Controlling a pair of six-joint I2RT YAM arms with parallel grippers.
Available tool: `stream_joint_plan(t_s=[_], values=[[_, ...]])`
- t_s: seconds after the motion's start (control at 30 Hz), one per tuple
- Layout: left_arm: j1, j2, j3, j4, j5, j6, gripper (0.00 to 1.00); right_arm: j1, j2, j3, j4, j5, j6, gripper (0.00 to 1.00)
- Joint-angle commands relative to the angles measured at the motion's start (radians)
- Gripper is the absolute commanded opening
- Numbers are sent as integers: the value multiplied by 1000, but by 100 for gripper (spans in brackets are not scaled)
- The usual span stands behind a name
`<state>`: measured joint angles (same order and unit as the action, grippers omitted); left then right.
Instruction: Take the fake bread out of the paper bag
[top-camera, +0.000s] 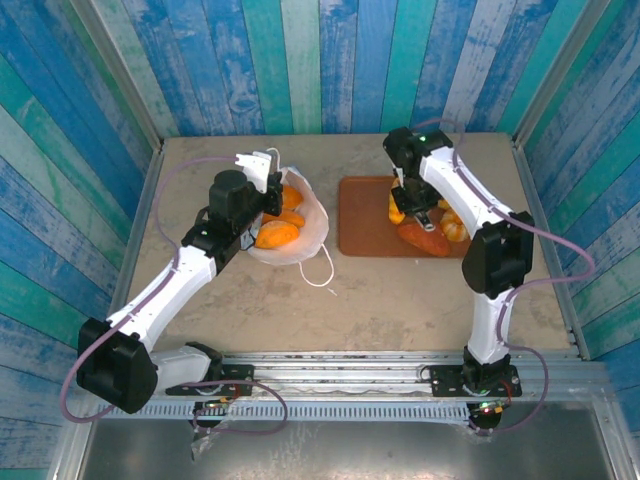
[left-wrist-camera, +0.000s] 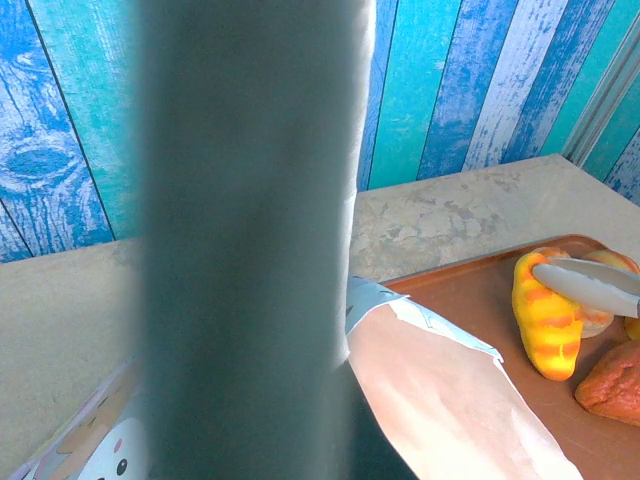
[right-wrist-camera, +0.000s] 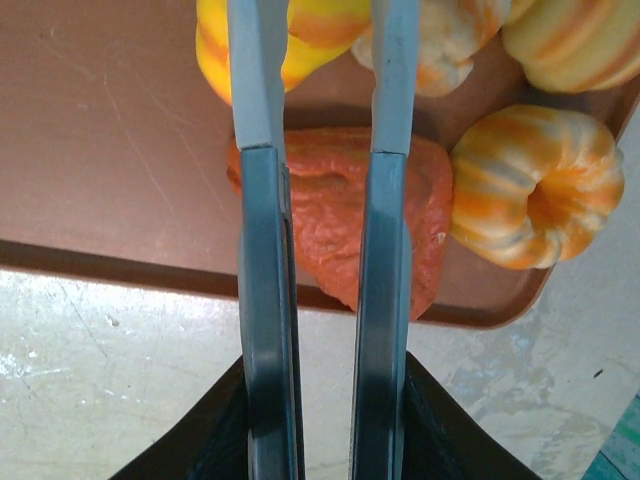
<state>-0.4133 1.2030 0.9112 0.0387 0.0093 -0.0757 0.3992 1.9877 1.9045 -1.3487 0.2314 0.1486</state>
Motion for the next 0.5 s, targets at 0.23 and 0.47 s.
stream_joint_plan(t_s=[0.23, 0.47], values=[[-3, 10, 21, 54, 9, 1, 0, -49, 74, 79, 14, -21, -17, 35], [-2, 12, 28, 47, 6, 7, 0, -57, 104, 107, 37, -56, -27, 36]])
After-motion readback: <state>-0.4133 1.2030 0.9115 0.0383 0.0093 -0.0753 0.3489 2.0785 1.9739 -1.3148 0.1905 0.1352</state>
